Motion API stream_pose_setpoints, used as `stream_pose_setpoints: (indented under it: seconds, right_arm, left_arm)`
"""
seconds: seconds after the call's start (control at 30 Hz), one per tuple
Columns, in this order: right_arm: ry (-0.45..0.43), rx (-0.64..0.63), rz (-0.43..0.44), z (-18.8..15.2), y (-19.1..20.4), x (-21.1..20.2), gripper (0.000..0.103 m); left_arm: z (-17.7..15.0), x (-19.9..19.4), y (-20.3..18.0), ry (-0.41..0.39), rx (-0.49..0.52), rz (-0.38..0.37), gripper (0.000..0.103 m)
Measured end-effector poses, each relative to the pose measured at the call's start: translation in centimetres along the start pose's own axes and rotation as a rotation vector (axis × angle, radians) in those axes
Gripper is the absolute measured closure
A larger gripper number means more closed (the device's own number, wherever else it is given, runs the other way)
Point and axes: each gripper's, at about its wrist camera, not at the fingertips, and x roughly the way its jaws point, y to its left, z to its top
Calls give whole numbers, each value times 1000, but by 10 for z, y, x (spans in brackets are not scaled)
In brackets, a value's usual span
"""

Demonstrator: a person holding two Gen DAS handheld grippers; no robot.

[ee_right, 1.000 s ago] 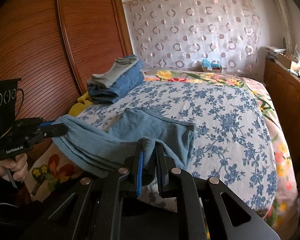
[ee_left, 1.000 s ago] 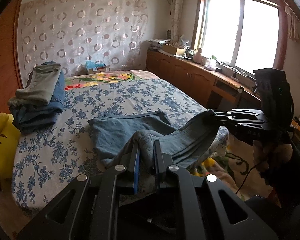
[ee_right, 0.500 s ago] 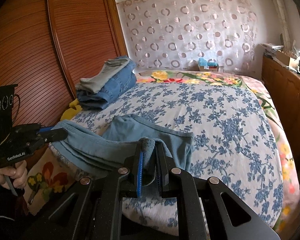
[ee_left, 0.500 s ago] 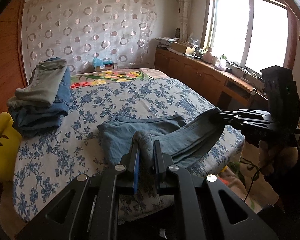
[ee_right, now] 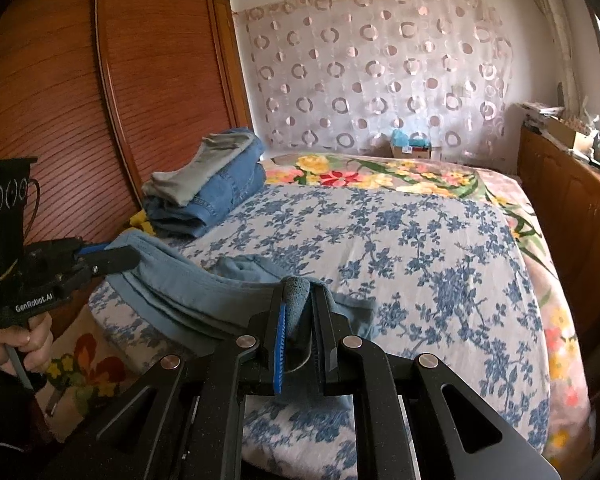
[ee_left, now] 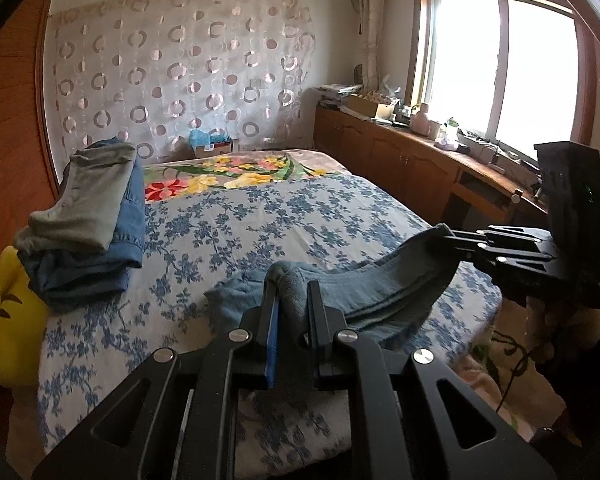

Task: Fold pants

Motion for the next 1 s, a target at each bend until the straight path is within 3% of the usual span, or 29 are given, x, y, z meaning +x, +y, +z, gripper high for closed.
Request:
stream_pose_setpoints:
  seconds: [0.33,0.47,0.6,0.67,0.73,1.0]
  right_arm:
    - [61,22,-13,9,-13,45,92]
    - [81,42,-11,9,-17,59,91]
    - [92,43,-31,15,-18,68,79]
    - [93,43,-45,16,-21,69,66]
    - [98,51,-70,14,-23,67,60]
    - [128,60,-26,-21,-28,40,60]
  left_arm:
    - [4,44,12,62,-4,36,87]
    - [-1,48,15,63,-8,53,55]
    - [-2,46,17,60,-15,55,52]
    - [-6,42,18,59,-16,61,52]
    - [-12,38,19,59,-22,62,52]
    - [-56,40,20,139,-52,20,52]
